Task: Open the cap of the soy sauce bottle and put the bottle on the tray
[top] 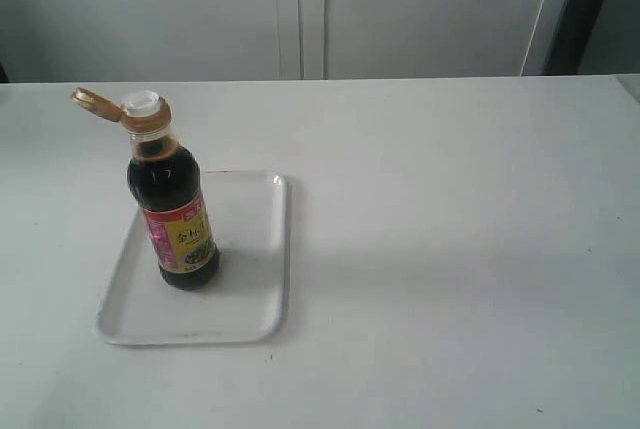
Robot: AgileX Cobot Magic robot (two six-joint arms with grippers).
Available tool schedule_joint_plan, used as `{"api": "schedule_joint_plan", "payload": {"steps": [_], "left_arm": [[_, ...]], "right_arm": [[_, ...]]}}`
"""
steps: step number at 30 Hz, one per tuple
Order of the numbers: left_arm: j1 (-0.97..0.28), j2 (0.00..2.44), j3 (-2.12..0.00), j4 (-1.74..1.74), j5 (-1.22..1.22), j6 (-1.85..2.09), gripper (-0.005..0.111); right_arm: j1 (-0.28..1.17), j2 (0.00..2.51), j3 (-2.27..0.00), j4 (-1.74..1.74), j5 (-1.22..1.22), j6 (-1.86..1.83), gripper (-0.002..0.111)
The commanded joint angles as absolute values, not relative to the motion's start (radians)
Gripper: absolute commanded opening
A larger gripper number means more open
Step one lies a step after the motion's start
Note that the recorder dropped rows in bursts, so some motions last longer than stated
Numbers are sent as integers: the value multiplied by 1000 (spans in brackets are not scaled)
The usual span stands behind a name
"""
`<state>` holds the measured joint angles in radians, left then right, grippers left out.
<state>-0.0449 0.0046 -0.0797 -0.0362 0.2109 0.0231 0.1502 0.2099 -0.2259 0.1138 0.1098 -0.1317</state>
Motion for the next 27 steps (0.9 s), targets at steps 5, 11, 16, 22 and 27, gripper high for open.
{"api": "schedule_joint_plan", "payload": {"steps": [5, 11, 16, 22, 27], "left_arm": [[-42, 0, 0, -74, 153, -17, 0], [-42, 0, 0, -77, 183, -30, 0], [-42, 0, 0, -81, 213, -27, 0], [-42, 0, 0, -81, 206, -26, 0], [-42, 0, 0, -81, 203, -26, 0]], "right_arm": [[150, 204, -221, 114, 109, -133, 0], [150, 204, -221, 114, 109, -133, 0], [150, 204, -221, 114, 109, -133, 0], [150, 204, -221, 114, 109, -133, 0], [150, 204, -221, 114, 109, -133, 0]]}}
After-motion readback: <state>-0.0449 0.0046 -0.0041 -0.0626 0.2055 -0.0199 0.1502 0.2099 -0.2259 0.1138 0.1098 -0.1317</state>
